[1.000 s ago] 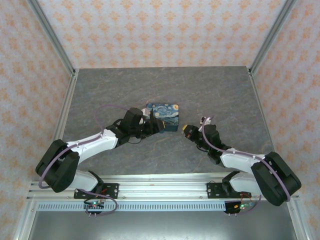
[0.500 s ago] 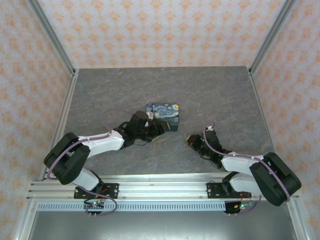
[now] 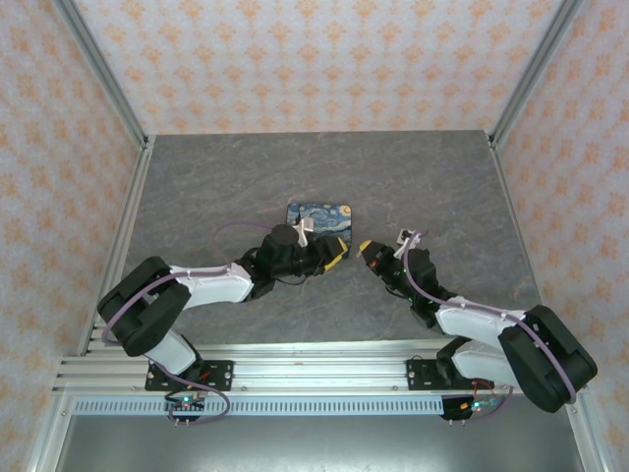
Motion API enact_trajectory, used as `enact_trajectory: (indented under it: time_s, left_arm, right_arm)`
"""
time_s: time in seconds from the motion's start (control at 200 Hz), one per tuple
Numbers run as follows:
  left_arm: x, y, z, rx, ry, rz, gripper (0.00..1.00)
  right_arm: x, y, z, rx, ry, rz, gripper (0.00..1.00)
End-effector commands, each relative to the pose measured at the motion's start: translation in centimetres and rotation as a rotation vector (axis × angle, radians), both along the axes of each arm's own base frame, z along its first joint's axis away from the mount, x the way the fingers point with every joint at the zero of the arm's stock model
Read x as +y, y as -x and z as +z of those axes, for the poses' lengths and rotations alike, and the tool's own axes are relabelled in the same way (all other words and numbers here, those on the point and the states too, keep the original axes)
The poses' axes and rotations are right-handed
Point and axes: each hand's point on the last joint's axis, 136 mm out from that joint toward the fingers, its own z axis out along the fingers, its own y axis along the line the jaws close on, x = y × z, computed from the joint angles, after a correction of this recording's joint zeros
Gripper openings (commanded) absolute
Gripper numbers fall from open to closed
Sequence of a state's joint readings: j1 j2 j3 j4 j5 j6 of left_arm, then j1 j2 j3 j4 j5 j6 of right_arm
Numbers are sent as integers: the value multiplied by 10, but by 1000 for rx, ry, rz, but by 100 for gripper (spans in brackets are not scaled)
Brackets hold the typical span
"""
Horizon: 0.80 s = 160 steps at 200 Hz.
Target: Unlock the padlock with the key
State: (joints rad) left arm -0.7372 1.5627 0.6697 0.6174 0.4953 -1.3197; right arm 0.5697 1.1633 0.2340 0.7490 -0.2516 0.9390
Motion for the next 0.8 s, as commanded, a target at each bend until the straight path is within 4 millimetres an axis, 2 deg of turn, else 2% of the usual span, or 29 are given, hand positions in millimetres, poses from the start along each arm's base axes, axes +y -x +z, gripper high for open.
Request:
enact_trajectory:
  time_s: [0.0,0.13,0.165,0.596,0.676,0.796]
  left_arm:
    - [-8,-3,14,-30,55,8,36]
    - [-9,-7,16,-37,63,21,31]
    - [-10,-7,18,-40,70,20,30]
    - [-23,-9,21,-40,85,3,29]
    - [-20,-10,14,-31,58,15,29]
    - [-8,-9,1,-32,-31,36,31]
  right_arm:
    - [7,-8,27,-85,-31,4,0]
    - [11,-9,34,-103,-51,10,0]
    - [13,-10,28,-87,-40,13,0]
    - [16,-12,21,-72,-25,16,0]
    - [13,-11,5,-1,19,6,0]
    - [-16,2,-44,177,127,-99,0]
